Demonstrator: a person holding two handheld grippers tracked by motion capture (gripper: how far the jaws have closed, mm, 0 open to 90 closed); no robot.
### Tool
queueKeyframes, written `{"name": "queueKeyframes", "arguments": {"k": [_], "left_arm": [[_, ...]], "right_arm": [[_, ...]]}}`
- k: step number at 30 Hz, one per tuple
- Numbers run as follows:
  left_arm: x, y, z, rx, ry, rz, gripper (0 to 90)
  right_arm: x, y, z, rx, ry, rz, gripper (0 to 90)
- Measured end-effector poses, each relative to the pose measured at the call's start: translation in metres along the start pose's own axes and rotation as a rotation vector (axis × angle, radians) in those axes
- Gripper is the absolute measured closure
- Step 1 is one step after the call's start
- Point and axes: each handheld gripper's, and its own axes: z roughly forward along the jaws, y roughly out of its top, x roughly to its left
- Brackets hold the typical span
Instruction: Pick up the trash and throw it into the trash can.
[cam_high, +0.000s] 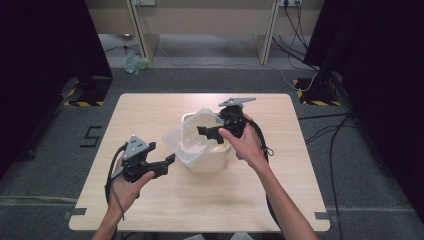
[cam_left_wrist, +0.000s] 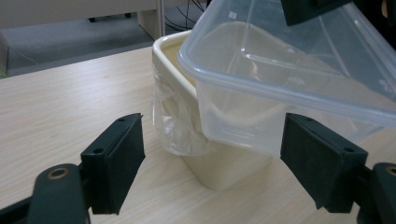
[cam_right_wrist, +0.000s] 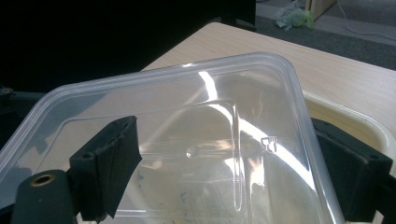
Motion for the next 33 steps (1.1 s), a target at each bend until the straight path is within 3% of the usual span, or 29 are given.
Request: {"name": "queueKeyframes", "arguments": {"k": [10, 14, 21, 28, 31, 33], "left_arm": [[0.001, -0.001, 0.002, -0.001, 0.003, -0.003, 21.2], [-0.002, 0.000, 0.003, -0.002, -0.003, 0.001, 21.2], [-0.004, 0.002, 0.005, 0.001, -0.006, 0.007, 21.3], [-0.005, 0.004, 0.010, 0.002, -0.006, 0.011, 21.3], [-0.003, 0.006, 0.011, -0.002, -0.002, 0.008, 21.2], [0.001, 0.008, 0.010, -0.008, 0.003, 0.002, 21.3]], "right_arm": [[-0.009, 0.005, -0.014, -0.029, -0.014, 0.016, 18.1], [-0.011, 0.004, -0.017, -0.007, -0.013, 0.001, 23.6], [-0.011, 0.001, -0.012, 0.019, -0.001, 0.004, 25.3], [-0.018, -0.004, -0.004, 0.016, 0.051, 0.076, 25.4], [-0.021, -0.004, -0.007, 0.002, 0.029, 0.072, 25.0], [-0.026, -0.006, -0.019, -0.040, 0.002, 0.076, 24.7]]}}
